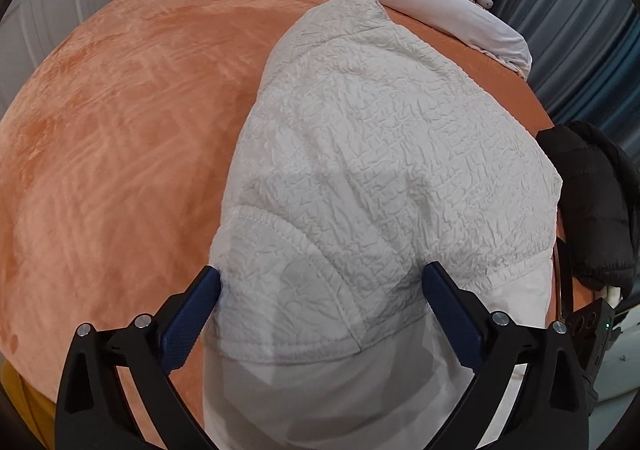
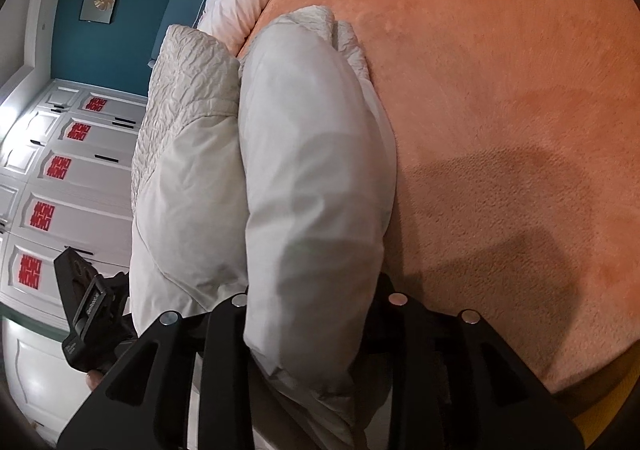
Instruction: Fold large clothes
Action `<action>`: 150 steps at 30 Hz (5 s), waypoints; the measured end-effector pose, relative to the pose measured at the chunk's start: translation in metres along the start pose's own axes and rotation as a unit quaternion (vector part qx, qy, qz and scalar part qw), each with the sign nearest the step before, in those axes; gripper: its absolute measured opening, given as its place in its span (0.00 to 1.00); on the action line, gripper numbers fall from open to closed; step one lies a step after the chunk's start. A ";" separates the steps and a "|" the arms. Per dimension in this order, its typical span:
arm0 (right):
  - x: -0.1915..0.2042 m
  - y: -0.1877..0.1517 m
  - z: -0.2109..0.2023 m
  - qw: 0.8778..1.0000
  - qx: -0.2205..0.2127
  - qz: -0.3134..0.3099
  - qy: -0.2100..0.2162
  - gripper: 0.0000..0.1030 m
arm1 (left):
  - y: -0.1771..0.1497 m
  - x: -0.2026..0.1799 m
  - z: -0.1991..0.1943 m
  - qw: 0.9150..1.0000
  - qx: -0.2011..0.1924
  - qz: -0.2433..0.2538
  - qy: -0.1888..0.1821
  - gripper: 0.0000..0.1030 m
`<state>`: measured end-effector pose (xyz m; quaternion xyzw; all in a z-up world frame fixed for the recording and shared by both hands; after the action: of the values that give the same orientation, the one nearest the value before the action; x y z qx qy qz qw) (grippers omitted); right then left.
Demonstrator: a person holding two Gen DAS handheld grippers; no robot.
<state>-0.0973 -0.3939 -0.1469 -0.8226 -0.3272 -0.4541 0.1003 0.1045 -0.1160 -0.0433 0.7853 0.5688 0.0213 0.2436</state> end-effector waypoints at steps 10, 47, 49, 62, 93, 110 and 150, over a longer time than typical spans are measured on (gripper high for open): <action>-0.008 0.000 -0.006 1.000 -0.002 -0.005 0.023 0.23 | 0.005 -0.011 -0.006 0.999 -0.017 0.025 -0.010 0.80; 0.096 -0.001 -0.040 0.990 -0.075 -0.086 0.082 0.12 | 0.033 0.050 -0.077 0.979 -0.085 0.006 -0.184 0.46; 0.127 0.005 -0.032 0.986 -0.080 -0.117 0.091 0.12 | 0.047 0.064 -0.095 0.977 -0.113 0.006 -0.181 0.45; 0.145 0.024 0.130 0.991 0.036 -0.105 -0.072 0.28 | 0.079 0.170 -0.046 0.985 -0.093 0.025 0.143 0.55; 0.194 -0.037 0.112 0.950 0.020 -0.259 -0.175 0.05 | 0.002 0.118 -0.050 0.989 -0.065 -0.005 0.129 0.73; 0.184 -0.079 0.118 0.898 0.027 -0.348 -0.270 0.02 | -0.016 0.115 -0.053 0.988 -0.053 -0.009 0.144 0.73; 0.170 -0.167 0.062 0.886 -0.029 -0.369 -0.279 0.40 | -0.102 0.084 -0.062 0.979 -0.071 -0.008 0.190 0.74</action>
<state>-0.0973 -0.1613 -0.0660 -0.7377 -0.6085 -0.2189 -0.1939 0.0250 0.0060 -0.0502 0.7433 0.6077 0.2086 0.1862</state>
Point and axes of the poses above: each gripper's, at about its wrist camera, not at the fingertips, and z roughly the way its jaws point, x to its left, y to its top, the point moved 1 cm from there along z, roughly the way its jaws point, and after that the axes turned 3 degrees about x, right-handed, at the moved point
